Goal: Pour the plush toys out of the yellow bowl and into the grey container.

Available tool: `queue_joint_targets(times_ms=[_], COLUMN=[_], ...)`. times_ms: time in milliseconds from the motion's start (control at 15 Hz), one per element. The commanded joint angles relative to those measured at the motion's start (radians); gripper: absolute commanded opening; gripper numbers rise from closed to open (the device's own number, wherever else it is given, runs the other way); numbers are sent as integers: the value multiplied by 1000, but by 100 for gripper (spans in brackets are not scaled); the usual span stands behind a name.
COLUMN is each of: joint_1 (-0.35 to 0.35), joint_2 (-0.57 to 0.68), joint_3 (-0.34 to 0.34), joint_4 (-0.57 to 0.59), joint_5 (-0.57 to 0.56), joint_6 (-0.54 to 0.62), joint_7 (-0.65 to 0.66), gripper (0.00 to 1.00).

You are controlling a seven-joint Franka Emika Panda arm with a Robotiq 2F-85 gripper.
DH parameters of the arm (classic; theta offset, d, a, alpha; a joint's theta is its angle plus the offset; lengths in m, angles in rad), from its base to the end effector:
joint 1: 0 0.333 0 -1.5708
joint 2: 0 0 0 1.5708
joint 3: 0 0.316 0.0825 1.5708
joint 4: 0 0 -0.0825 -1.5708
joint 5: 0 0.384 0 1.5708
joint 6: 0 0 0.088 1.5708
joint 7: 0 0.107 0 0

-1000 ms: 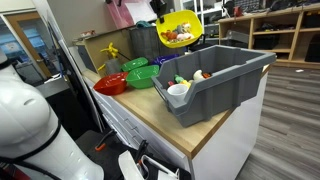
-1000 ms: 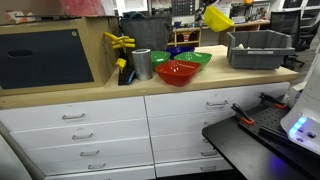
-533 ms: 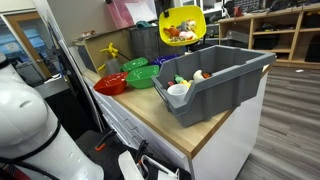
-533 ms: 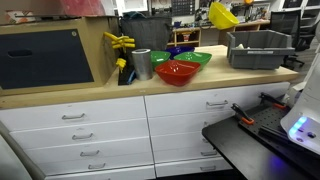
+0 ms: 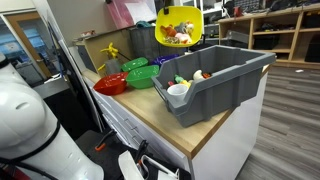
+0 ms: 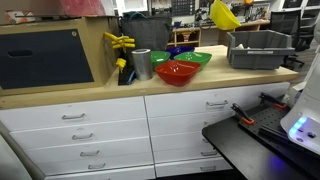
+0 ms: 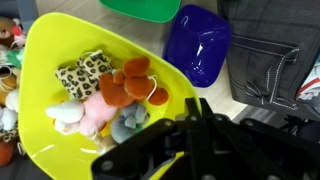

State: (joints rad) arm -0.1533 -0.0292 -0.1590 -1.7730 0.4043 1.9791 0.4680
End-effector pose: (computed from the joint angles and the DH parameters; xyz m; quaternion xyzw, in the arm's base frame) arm 0.5566 -0.1547 0.5878 -0.8774 0.4233 -0.0992 0.2029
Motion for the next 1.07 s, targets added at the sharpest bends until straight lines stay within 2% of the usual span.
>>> queue_joint_targets(times_ms=[0, 533, 1000], joint_1=[-12, -51, -88], joint_2=[-11, 5, 48], joint_3=[-12, -57, -100], joint_4=[28, 92, 153], joint_5=[56, 119, 303], joint_6=[-77, -205, -307], joint_7=[14, -3, -37], gripper=[1, 1, 1])
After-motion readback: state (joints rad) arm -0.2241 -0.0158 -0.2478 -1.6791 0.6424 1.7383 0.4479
